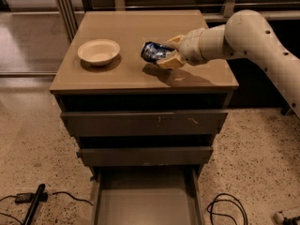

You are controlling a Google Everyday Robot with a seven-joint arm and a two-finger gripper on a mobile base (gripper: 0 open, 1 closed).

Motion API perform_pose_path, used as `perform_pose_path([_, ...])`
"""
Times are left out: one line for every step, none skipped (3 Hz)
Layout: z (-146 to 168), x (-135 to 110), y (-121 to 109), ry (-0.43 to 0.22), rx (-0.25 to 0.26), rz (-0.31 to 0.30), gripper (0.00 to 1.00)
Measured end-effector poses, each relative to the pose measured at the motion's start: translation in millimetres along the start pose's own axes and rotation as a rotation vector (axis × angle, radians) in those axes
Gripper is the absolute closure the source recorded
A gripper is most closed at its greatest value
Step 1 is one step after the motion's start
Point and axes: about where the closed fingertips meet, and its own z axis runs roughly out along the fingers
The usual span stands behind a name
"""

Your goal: Pick pepsi can from bottom drawer and place on counter

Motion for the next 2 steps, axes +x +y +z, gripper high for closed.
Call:
perform_pose_path([13,14,-4,0.027,-0.018,0.043,1.00])
perform_pose_path([18,27,-7,0.051,-0.028,0.071,1.00])
